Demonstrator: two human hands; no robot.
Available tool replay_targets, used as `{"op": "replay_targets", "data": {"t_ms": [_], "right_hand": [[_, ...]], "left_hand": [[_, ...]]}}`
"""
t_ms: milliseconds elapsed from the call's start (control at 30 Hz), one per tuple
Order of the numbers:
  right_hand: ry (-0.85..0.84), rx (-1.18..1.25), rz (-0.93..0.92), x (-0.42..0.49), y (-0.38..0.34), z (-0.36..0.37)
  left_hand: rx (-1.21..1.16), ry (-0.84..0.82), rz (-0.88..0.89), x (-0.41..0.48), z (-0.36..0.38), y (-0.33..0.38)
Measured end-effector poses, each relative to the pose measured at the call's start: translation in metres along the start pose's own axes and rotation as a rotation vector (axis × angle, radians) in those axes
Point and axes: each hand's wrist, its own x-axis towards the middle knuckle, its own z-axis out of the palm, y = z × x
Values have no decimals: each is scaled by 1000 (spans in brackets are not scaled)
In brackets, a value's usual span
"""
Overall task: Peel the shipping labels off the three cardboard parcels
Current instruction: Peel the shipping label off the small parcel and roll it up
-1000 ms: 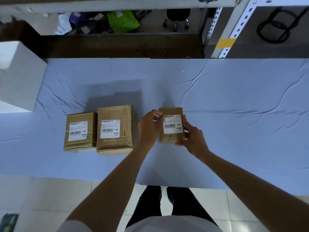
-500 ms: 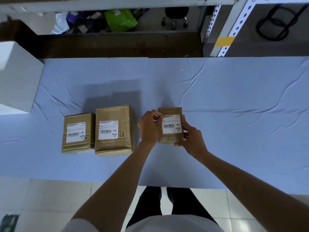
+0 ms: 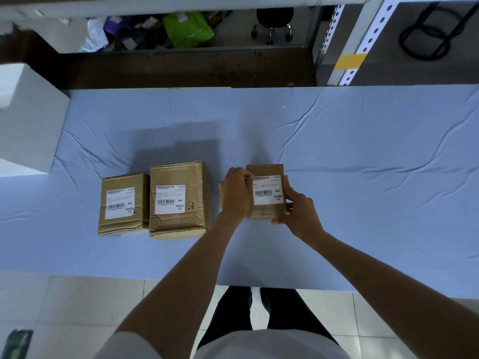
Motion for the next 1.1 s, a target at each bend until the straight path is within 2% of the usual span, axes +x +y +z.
{"op": "replay_targets", "data": {"t_ms": [433, 567, 1100], "right_hand": [[3, 9, 2, 1, 1, 0], [8, 10, -16, 1, 2, 0], [14, -4, -27, 0, 2, 0]], "left_hand": [[-54, 2, -62, -5, -1, 2], [-164, 38, -95, -14, -5, -1], [-415, -58, -74, -23, -14, -4]]}}
